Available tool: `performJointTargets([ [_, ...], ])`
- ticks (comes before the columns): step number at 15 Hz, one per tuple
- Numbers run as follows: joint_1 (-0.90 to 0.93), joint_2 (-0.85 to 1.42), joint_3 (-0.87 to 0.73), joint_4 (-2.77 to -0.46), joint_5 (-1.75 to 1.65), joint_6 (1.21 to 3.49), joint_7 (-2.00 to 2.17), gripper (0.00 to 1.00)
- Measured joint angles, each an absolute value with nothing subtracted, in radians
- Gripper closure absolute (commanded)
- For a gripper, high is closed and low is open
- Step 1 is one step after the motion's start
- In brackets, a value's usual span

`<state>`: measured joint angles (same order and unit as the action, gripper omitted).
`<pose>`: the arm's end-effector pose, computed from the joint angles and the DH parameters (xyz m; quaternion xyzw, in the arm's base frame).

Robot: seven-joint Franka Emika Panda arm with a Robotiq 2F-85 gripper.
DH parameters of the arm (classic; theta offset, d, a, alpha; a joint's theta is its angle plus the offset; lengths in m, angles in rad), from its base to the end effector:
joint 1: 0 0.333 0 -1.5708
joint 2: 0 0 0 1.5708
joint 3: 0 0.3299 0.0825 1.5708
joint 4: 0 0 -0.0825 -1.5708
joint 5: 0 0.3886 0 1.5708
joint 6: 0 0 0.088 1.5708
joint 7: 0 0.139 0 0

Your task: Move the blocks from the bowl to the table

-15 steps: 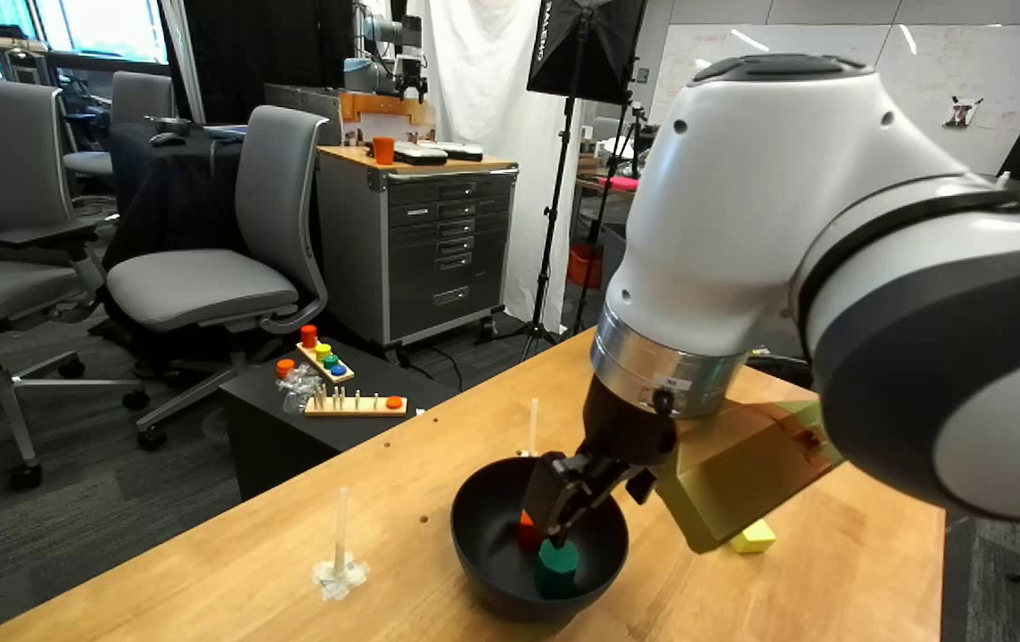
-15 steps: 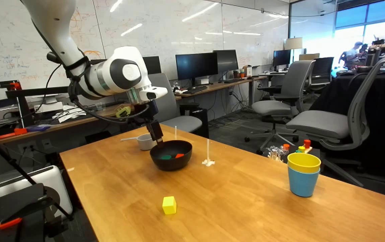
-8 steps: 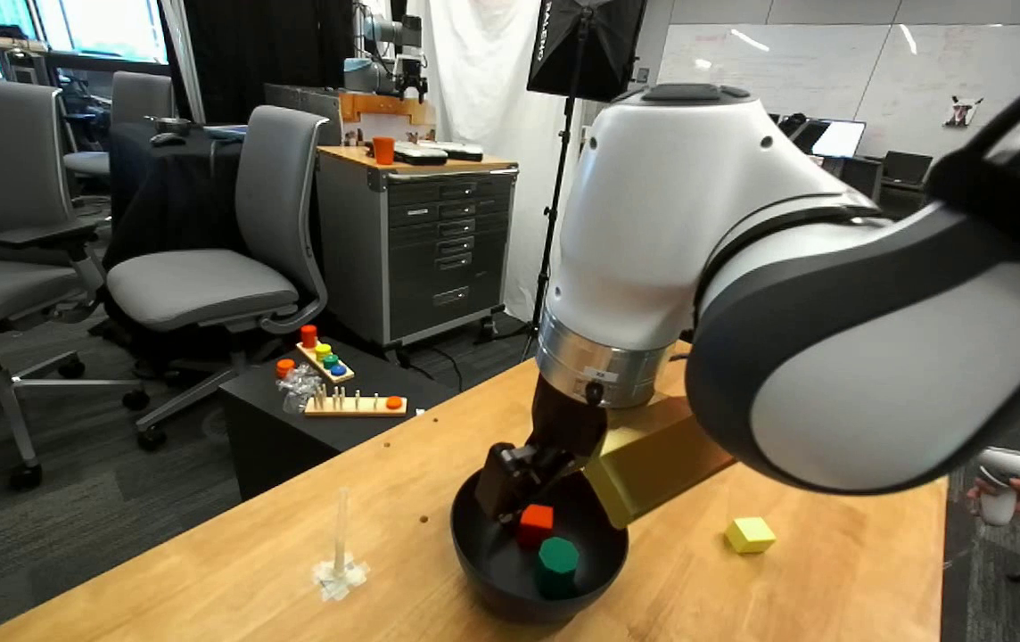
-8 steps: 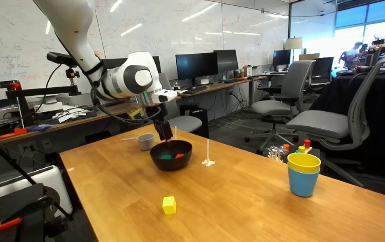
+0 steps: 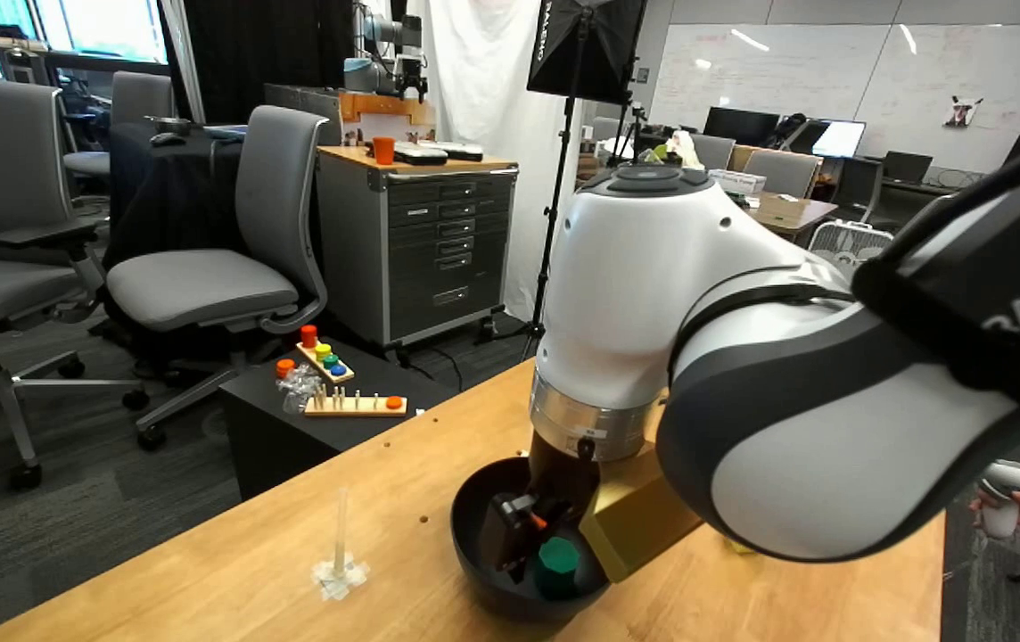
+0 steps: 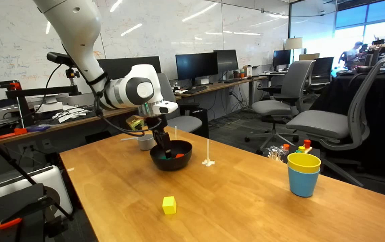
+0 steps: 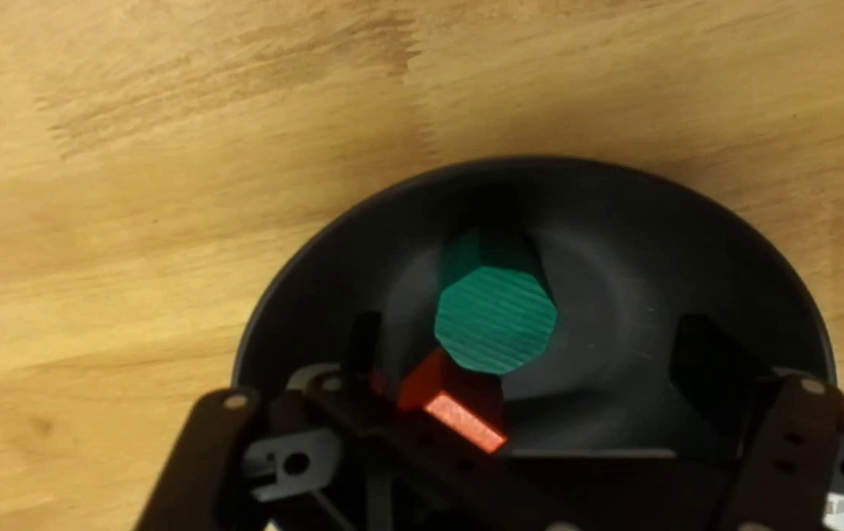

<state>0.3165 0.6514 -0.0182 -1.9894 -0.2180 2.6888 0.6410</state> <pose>0.5903 0.1855 0.1093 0.9956 -0.0722 0.0460 0.0388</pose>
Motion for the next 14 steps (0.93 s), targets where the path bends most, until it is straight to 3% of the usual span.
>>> performJointTargets([
  [12,0.320,0.687,-0.039,-1.984,-0.211,2.689,0.621,0.00],
  [13,0.320,0.690,-0.041,-1.984,-0.211,2.689,0.620,0.18],
  [14,0.320,0.693,-0.044,-1.984,-0.211,2.689,0.619,0.27],
])
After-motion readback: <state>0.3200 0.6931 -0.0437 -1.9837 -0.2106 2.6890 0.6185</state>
